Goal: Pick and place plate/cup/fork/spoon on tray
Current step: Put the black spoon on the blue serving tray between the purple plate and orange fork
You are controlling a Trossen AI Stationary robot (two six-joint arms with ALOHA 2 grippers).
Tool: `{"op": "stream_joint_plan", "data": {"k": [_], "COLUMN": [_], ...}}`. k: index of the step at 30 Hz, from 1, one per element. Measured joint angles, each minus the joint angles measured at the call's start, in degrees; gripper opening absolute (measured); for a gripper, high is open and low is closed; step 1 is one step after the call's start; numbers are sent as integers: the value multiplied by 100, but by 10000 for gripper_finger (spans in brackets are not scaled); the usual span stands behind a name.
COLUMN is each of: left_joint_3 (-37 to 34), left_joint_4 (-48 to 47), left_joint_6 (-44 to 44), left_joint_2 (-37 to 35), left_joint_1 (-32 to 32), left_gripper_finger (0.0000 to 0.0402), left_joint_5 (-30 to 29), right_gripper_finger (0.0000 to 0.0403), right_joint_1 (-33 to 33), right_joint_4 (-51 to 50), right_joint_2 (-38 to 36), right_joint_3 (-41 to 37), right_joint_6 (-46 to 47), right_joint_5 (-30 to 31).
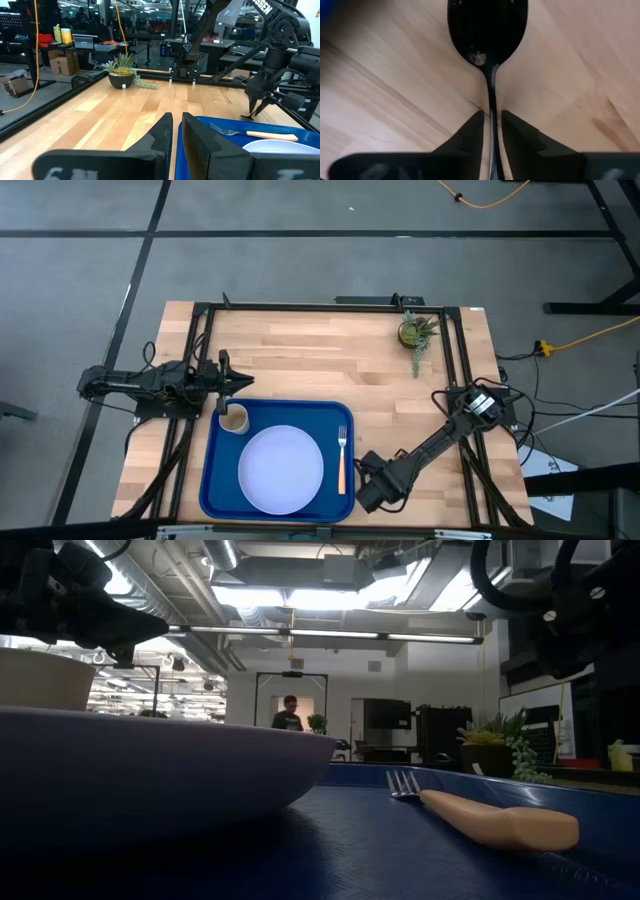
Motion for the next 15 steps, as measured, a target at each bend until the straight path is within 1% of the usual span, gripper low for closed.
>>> {"op": "stream_joint_plan", "data": {"k": [7, 12, 13, 15], "left_joint_3": [0, 0, 0, 0], "left_joint_4": [-1, 0, 1, -1], "left_joint_6": [-1, -1, 0, -1], "left_joint_2": [1, 1, -1, -1], "left_joint_1": [-1, 0, 0, 1], "left_gripper_finger": [34, 34, 34, 34], "left_joint_5": [0, 1, 1, 0], "right_gripper_finger": [13, 11, 8, 6], "right_joint_1": [-223, -402, -427, -480], "right_joint_4": [59, 33, -7, -202], "right_joint_2": [4, 9, -2, -13], "right_joint_3": [0, 0, 12, 86], "right_joint_6": [-1, 0, 0, -2], "right_joint_5": [-169, -271, -244, 33]}}
